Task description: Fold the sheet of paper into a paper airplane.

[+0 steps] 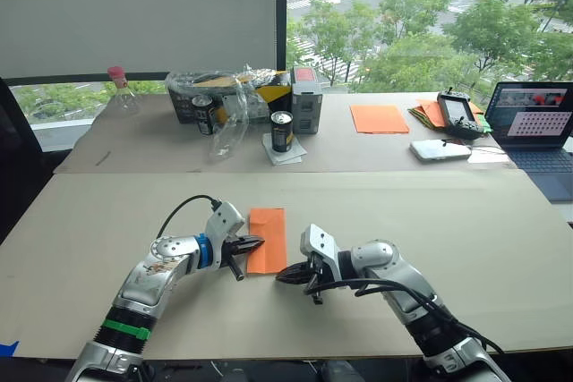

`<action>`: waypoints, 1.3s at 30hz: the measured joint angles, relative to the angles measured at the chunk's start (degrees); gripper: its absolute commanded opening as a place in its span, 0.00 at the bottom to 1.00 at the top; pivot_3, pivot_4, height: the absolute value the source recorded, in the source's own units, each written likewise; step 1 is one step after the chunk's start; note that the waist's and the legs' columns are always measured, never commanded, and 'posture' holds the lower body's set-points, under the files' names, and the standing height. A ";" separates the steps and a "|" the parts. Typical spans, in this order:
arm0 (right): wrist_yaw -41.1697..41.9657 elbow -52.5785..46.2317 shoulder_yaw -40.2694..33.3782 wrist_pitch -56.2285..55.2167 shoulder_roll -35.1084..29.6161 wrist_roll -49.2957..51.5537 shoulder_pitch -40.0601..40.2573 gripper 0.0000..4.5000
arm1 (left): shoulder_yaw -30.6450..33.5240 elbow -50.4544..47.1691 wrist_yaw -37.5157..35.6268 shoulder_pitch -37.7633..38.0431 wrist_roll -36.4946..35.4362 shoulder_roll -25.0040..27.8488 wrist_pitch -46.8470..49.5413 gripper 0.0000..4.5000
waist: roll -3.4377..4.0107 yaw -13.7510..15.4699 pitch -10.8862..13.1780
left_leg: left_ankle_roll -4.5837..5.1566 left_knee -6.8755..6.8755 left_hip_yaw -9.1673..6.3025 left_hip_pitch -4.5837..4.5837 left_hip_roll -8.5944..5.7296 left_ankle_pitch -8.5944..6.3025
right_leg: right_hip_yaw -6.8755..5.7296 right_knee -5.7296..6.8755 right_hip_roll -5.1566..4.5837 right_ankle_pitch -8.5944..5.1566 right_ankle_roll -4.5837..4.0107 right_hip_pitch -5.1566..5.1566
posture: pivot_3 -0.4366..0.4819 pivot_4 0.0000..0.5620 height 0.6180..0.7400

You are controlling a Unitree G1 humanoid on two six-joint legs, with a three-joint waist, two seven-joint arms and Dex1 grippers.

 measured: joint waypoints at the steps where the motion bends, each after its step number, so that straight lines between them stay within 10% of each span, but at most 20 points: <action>1: -0.22 -0.45 0.04 0.98 -0.14 0.36 0.00 0.00 | 0.02 0.00 -0.22 0.00 -0.09 0.00 0.05 0.00 | 0.00 0.09 0.00 | 0.00 0.00 0.00 0.00 0.00 0.00 | 0.00 0.00 0.00 0.00 0.00 -0.01 | 0.48 0.27 0.84; 17: -0.58 -16.96 -5.19 18.46 -7.46 15.86 -1.33 0.00 | 13.72 0.82 -6.19 0.26 -11.71 3.72 1.65 0.00 | -0.09 0.38 0.13 | 0.00 0.00 -0.07 -0.27 0.01 0.00 | -0.06 -0.15 0.00 0.01 -0.01 -0.19 | 0.48 0.27 0.84; 39: -11.90 -18.28 -14.35 20.00 -14.11 18.79 2.45 0.00 | 2.67 14.30 -13.82 -8.88 -5.27 -5.35 -8.24 0.00 | -0.18 0.74 0.18 | 0.00 0.00 -0.07 -0.49 -0.03 0.00 | -0.07 -0.25 -0.01 0.02 -0.01 -0.23 | 0.48 0.27 0.84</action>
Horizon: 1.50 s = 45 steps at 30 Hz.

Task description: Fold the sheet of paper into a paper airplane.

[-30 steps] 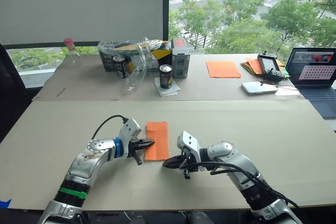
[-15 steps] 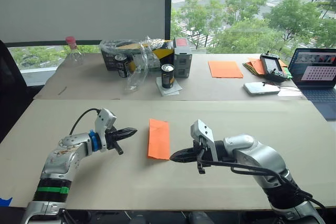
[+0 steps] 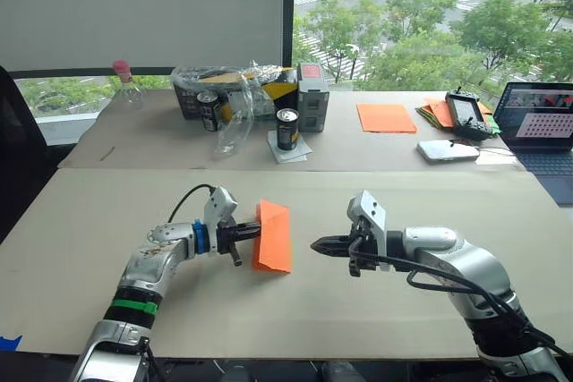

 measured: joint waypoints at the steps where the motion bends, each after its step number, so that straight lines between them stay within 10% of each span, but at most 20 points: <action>1: -0.35 -0.06 -0.42 0.00 -0.30 0.01 0.39 0.00 | -0.75 0.65 -0.29 -0.73 0.29 -1.00 -0.49 0.00 | 0.00 0.01 0.00 | 0.00 0.01 0.00 -0.01 -0.01 0.00 | 0.00 0.00 -0.01 0.00 0.00 0.01 | 0.48 0.27 0.84; 30: -11.85 -11.72 -11.11 6.88 -6.23 8.33 3.42 0.00 | -14.25 15.08 2.99 -11.23 16.97 -17.25 -6.74 0.00 | 0.01 2.13 -0.01 | 0.04 0.05 -0.18 0.34 -0.18 -0.02 | 0.04 -0.78 -0.01 0.06 0.27 1.03 | 0.48 0.27 0.84; 45: -22.79 2.08 -3.22 0.04 -0.68 -5.89 3.36 0.00 | -11.99 11.69 3.16 -8.25 15.91 -13.95 -6.78 0.00 | 0.00 0.12 -0.05 | 0.04 0.03 -0.21 0.46 -0.12 -0.02 | 0.10 -0.65 0.09 0.06 0.30 1.03 | 0.48 0.27 0.84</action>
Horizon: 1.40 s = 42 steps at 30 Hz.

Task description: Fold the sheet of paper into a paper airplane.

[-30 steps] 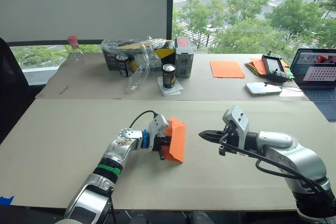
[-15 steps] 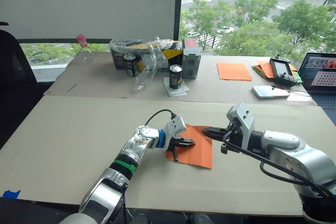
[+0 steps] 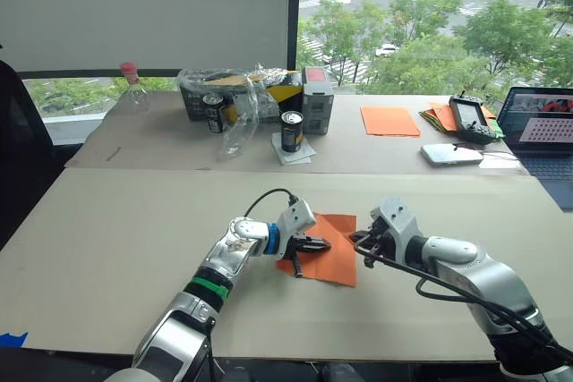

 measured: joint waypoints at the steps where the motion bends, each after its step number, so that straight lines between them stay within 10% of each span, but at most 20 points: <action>1: -0.85 0.30 -0.96 -0.02 1.13 0.16 -0.11 0.00 | 0.08 -0.18 0.10 0.08 -0.05 0.15 0.05 0.00 | 0.01 -0.12 0.00 | 0.00 -0.01 0.00 0.00 0.00 0.00 | 0.00 0.01 0.00 0.00 0.00 -0.01 | 0.48 0.27 0.84; 9: -4.47 4.44 -9.32 1.98 7.78 3.74 -0.39 0.50 | 0.36 -1.12 1.33 0.92 -0.31 0.14 0.27 0.00 | 0.03 -0.32 -0.01 | 0.01 -0.02 0.01 0.02 -0.02 0.00 | 0.02 0.05 -0.01 0.00 -0.01 0.00 | 0.48 0.27 0.84; 24: -2.03 15.24 -9.42 1.92 13.81 7.27 -4.35 0.50 | 0.73 -1.74 1.97 1.52 -0.37 0.09 0.58 0.00 | 0.07 -0.45 -0.04 | 0.01 -0.02 0.01 0.04 -0.02 0.00 | 0.03 0.08 -0.01 0.01 -0.01 0.00 | 0.48 0.27 0.84; 31: -1.64 15.20 -9.32 1.89 14.02 8.09 -4.35 0.03 | 0.83 -2.08 2.21 1.75 -0.41 0.10 0.78 0.00 | 0.07 -0.50 -0.04 | 0.01 -0.02 0.01 0.04 -0.02 0.00 | 0.03 0.08 -0.01 0.01 -0.01 0.00 | 0.48 0.27 0.84; 42: 3.14 7.10 3.12 -9.92 8.09 -1.98 -0.65 0.01 | 1.19 -1.10 2.39 1.69 -0.57 -0.01 0.62 0.00 | 0.09 -0.57 -0.05 | 0.00 -0.02 0.02 0.06 -0.02 0.00 | 0.04 0.08 -0.01 -0.16 0.28 0.00 | 0.48 0.27 0.84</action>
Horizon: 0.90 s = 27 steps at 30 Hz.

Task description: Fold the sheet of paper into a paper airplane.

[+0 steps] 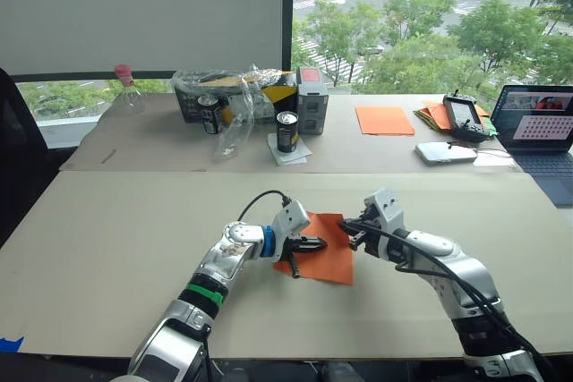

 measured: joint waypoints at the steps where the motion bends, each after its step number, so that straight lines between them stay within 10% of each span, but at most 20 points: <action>1: -0.15 -0.68 1.46 -1.28 -0.44 -1.75 0.45 0.01 | 0.00 0.23 0.00 -0.11 0.00 -0.08 -0.09 0.00 | 0.00 0.03 0.00 | 0.00 0.00 0.00 0.00 0.00 0.00 | 0.00 0.00 0.00 0.00 0.00 0.00 | 0.48 0.27 0.84; 16: -3.91 -0.36 12.94 -27.16 -7.41 -28.49 3.53 0.01 | 1.23 3.30 -0.05 -1.91 -1.19 -0.60 -0.46 0.00 | 0.00 0.09 0.00 | 0.00 0.00 0.00 0.02 -0.01 0.00 | 0.01 0.00 0.00 -0.06 0.10 0.01 | 0.48 0.27 0.84; 27: -6.25 4.40 14.01 -31.97 -3.36 -33.71 4.14 0.01 | 13.30 2.70 -0.65 -7.24 -11.95 3.81 16.25 0.00 | -0.06 0.30 0.04 | -0.01 0.00 0.00 -0.11 -0.01 0.00 | 0.00 -0.02 0.00 0.15 -0.26 -0.14 | 0.48 0.27 0.84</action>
